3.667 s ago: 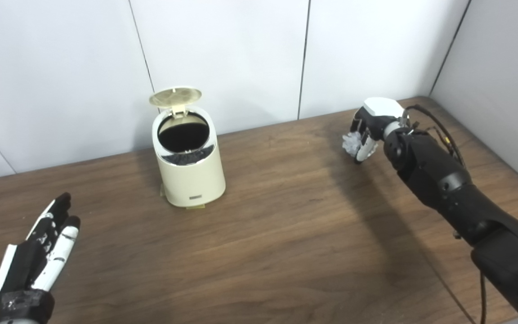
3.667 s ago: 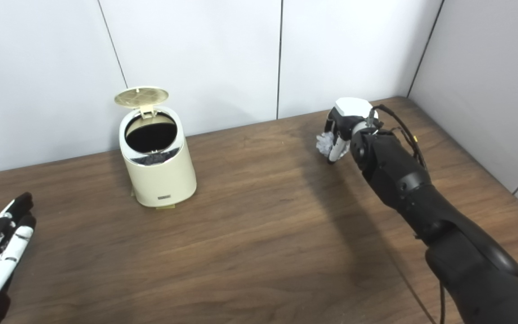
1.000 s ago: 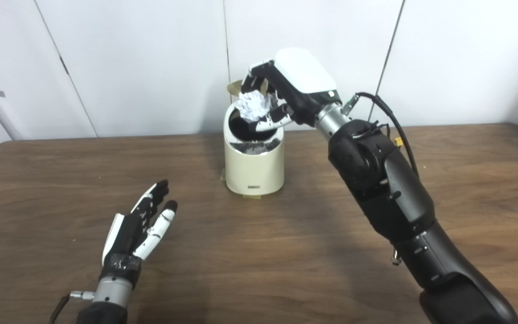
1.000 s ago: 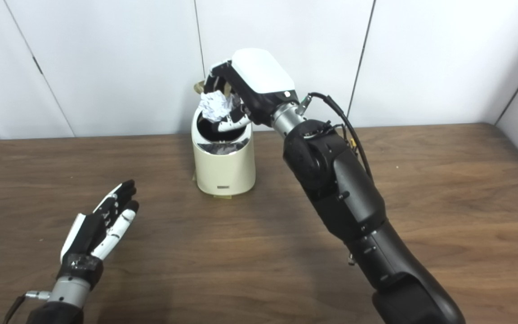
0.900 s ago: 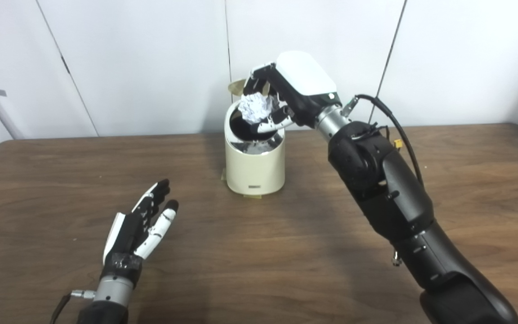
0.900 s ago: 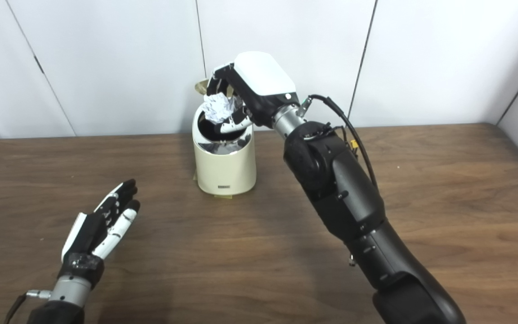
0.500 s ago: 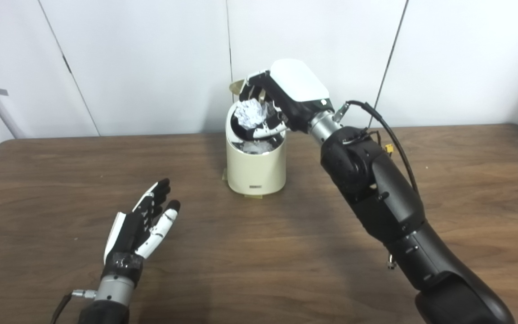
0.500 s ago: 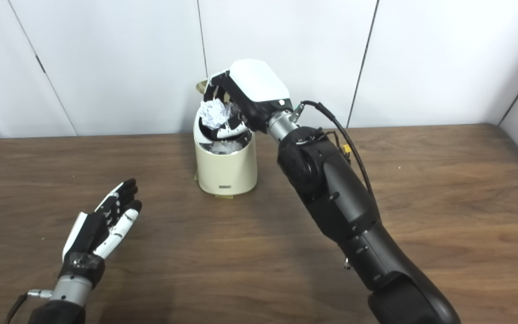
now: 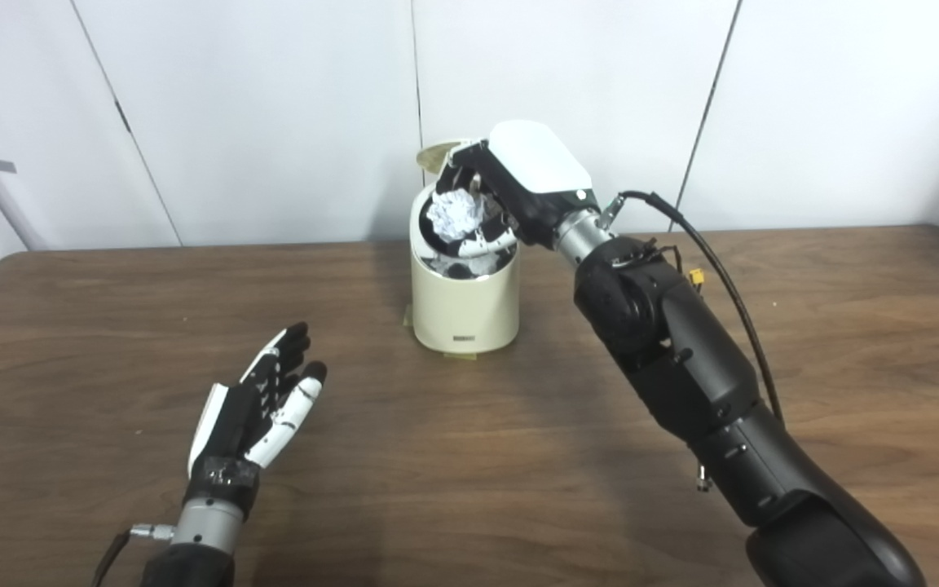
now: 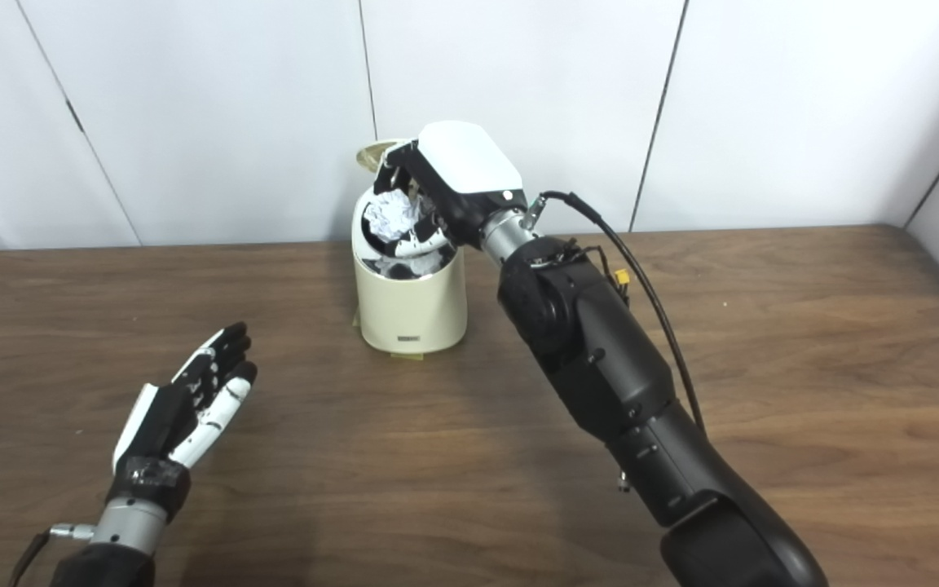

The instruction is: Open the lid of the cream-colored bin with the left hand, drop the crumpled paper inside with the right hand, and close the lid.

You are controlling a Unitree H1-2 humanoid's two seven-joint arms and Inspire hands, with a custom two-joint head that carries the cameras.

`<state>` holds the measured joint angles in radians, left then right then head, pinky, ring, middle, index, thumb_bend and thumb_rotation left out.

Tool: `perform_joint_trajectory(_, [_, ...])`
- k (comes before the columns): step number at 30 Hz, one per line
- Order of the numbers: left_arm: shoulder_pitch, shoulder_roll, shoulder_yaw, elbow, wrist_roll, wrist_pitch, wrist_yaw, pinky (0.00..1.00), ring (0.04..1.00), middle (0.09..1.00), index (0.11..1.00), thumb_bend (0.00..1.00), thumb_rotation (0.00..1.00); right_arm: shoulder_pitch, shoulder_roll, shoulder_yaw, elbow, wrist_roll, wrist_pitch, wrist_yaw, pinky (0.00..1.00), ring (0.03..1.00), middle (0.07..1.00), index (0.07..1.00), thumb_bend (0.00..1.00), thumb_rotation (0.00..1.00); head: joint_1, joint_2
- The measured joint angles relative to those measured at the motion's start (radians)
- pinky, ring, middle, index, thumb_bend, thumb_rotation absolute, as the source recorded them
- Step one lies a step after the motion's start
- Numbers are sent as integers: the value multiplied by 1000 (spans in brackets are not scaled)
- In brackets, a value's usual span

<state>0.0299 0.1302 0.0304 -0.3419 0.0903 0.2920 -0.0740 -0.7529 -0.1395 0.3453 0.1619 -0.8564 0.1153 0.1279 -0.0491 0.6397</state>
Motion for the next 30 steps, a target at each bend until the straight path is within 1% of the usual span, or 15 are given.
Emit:
perform_joint_trajectory(6, [0, 0, 1, -2, -2, 0, 0, 924, 940, 922, 965, 506, 587, 0, 0, 0, 23, 3, -1, -14, 300, 405, 528, 505, 494, 0, 0, 2])
perform_joint_trajectory(11, [1, 0, 0, -4, -1, 0, 0, 921, 940, 923, 963, 510, 592, 0, -2, 1, 32, 0, -3, -49, 309, 401, 523, 502, 496, 0, 0, 2])
perform_joint_trajectory(16, [1, -1, 4, -5, -5, 0, 0, 927, 944, 928, 962, 508, 581, 0, -6, 13, 56, -6, -3, -58, 362, 404, 519, 540, 497, 0, 0, 2])
perform_joint_trajectory(17, [1, -1, 4, -5, -5, 0, 0, 926, 944, 927, 962, 509, 583, 0, -7, 14, 56, -6, -3, -58, 363, 407, 519, 542, 497, 0, -3, 3])
perform_joint_trajectory(18, [1, -1, 4, -5, -5, 0, 0, 926, 943, 926, 962, 508, 583, 0, -8, 14, 55, -8, -1, -56, 402, 406, 521, 532, 506, 0, -3, 3])
perform_joint_trajectory(20, [1, -1, 4, -5, -5, 0, 0, 923, 943, 925, 963, 508, 583, 0, -11, 18, 50, -16, 8, -46, 420, 408, 520, 523, 514, 0, -3, 3])
perform_joint_trajectory(23, [1, -1, 4, -5, -5, 0, 0, 923, 938, 923, 960, 511, 595, 0, -12, 27, 45, -33, 23, -41, 313, 386, 480, 541, 515, 0, -3, 3])
perform_joint_trajectory(24, [1, -1, 4, -5, -5, 0, 0, 925, 939, 925, 960, 510, 598, 0, -13, 31, 44, -37, 24, -41, 312, 391, 483, 539, 516, 0, -3, 3])
perform_joint_trajectory(25, [1, -1, 4, -5, -5, 0, 0, 926, 939, 925, 960, 509, 600, 0, -13, 33, 44, -42, 24, -41, 333, 442, 479, 519, 524, 1, -2, 2])
perform_joint_trajectory(26, [1, -2, 4, -5, -5, 0, 0, 927, 939, 926, 961, 506, 600, 0, -14, 36, 44, -46, 25, -41, 395, 522, 584, 504, 524, 83, -2, 2])
perform_joint_trajectory(27, [1, -2, 4, -5, -6, 0, 0, 928, 938, 927, 962, 503, 597, 0, -15, 38, 43, -49, 28, -40, 426, 559, 631, 499, 524, 112, -2, 3])
perform_joint_trajectory(29, [1, -3, 4, -5, -9, -1, 0, 928, 938, 927, 963, 500, 593, 0, -17, 43, 37, -52, 36, -32, 452, 596, 695, 496, 524, 135, 0, 2])
perform_joint_trajectory(30, [1, -3, 4, -5, -10, -1, 0, 925, 937, 925, 962, 499, 593, 0, -18, 45, 34, -52, 37, -28, 424, 571, 707, 495, 524, 139, 0, 3])
